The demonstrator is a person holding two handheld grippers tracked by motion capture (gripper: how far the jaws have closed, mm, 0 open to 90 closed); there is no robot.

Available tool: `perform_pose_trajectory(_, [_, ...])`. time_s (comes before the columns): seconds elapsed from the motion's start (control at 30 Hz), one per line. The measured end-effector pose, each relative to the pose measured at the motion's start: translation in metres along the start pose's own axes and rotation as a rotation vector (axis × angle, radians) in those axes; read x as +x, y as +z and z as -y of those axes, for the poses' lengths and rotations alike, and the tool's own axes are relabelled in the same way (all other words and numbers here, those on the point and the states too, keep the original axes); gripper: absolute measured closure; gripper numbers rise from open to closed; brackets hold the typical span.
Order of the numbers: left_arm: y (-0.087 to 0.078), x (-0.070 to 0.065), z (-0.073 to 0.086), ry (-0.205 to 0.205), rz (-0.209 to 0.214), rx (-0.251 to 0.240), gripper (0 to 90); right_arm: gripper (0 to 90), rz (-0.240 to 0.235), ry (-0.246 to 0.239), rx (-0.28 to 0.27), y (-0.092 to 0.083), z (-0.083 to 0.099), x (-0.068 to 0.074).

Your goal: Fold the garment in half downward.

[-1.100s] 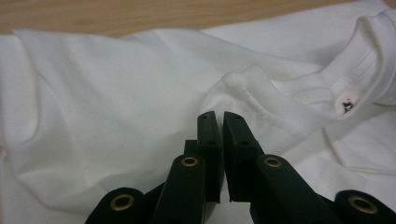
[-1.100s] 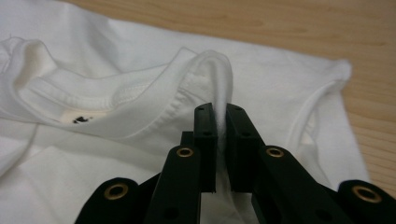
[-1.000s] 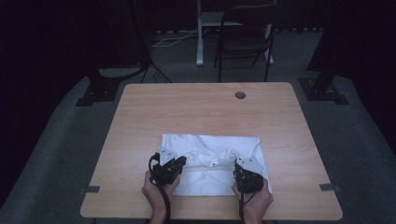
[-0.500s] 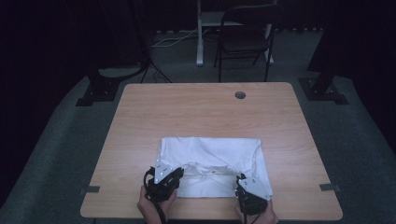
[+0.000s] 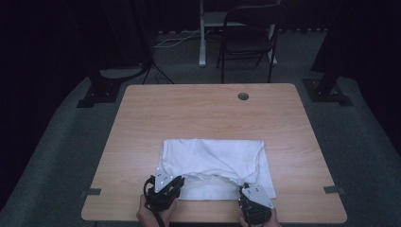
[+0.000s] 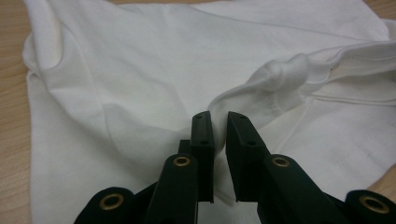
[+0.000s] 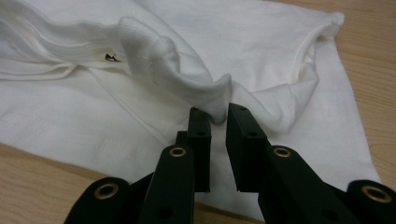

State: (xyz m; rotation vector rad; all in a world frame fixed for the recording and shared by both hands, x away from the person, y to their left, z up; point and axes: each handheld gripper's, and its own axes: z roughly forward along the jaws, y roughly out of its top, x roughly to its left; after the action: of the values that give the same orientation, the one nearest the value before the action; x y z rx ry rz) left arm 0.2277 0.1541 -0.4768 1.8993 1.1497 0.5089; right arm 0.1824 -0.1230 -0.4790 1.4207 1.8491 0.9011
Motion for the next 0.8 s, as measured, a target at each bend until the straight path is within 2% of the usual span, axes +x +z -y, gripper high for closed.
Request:
perform_pose_trajectory(0.17, [-0.001,0.000,0.003,0.000,0.007,0.010,78.4,79.3,-0.007,-0.013,0.006,0.000,0.003,0.003])
perform_pose_trajectory(0.27, [-0.003,-0.005,0.002,0.010,0.008,0.001,68.7,79.3,-0.009,-0.015,0.008,0.001,0.003,0.005])
perform_pose_trajectory(0.37, [-0.003,-0.012,-0.002,0.033,0.026,-0.014,59.0,79.4,-0.009,-0.018,0.004,0.002,0.002,0.005])
perform_pose_trajectory(0.5, [0.002,-0.022,-0.005,0.065,0.019,-0.017,46.4,79.4,-0.010,-0.015,0.001,0.001,0.001,0.005])
perform_pose_trajectory(0.6, [0.007,-0.028,-0.007,0.091,0.004,-0.011,42.9,79.3,-0.013,-0.016,0.000,0.001,0.001,0.006])
perform_pose_trajectory(0.8, [0.009,-0.032,-0.008,0.108,-0.020,-0.022,39.0,78.6,-0.019,-0.020,-0.002,0.001,0.000,0.006])
